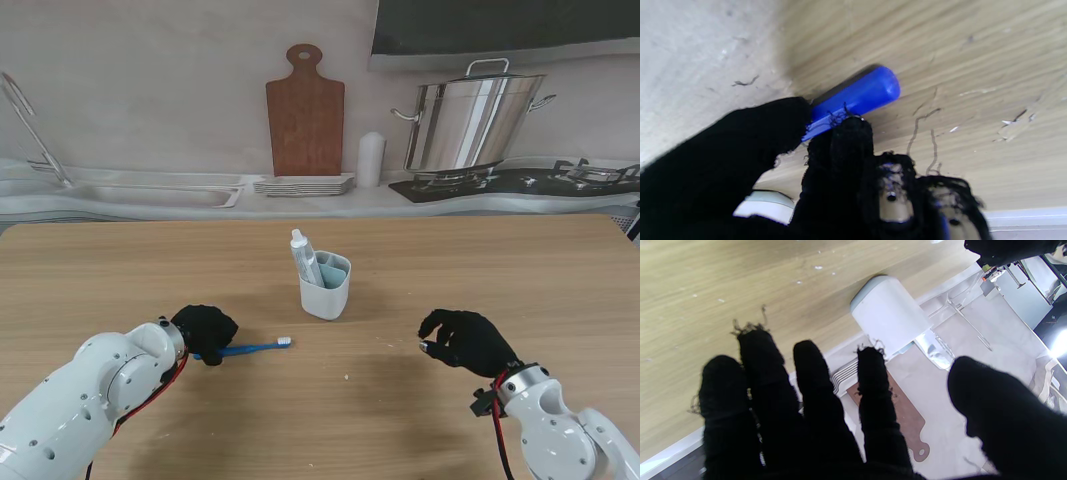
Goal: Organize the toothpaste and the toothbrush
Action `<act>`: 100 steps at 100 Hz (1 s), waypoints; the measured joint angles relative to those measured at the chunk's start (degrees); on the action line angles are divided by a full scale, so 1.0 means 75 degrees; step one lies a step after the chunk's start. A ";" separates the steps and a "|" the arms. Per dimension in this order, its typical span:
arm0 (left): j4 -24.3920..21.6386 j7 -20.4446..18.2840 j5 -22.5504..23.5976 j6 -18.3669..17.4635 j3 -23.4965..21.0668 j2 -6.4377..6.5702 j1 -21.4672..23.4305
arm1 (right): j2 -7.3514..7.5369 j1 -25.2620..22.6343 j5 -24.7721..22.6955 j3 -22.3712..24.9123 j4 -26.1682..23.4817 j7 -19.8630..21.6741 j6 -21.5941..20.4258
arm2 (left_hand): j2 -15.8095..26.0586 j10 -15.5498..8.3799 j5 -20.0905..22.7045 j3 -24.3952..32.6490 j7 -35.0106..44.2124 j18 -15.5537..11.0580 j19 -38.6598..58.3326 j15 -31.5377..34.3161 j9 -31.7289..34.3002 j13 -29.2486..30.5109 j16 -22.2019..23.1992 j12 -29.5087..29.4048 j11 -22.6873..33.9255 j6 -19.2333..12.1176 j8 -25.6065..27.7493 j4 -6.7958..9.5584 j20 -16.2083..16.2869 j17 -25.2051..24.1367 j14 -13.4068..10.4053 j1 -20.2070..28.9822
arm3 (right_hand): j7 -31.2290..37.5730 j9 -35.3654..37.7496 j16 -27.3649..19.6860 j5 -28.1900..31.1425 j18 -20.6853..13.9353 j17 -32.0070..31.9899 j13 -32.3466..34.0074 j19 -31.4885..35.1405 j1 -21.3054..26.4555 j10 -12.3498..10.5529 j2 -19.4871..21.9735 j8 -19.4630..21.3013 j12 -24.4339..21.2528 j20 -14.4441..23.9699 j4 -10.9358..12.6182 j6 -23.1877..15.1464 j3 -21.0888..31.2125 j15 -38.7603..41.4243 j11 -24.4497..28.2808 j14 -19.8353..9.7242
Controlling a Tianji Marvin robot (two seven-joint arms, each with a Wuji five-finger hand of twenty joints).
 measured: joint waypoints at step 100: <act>0.0269 0.0405 -0.0414 0.0008 -0.0090 -0.0083 0.0028 | 0.0002 -0.0004 -0.0004 0.0009 0.0026 0.0011 -0.0037 | 0.0022 0.0000 -0.0001 -0.0073 0.0131 0.0000 0.0005 0.0012 0.0004 0.0000 -0.0003 0.0022 0.0168 0.0000 0.0228 0.0594 0.0000 0.0002 -0.0004 -0.0155 | 0.0000 0.0000 0.0000 0.0000 0.0000 0.0000 0.0000 0.0000 0.0000 0.0000 0.0000 0.0000 0.0000 0.0000 0.0000 0.0000 0.0000 0.0001 0.0000 0.0000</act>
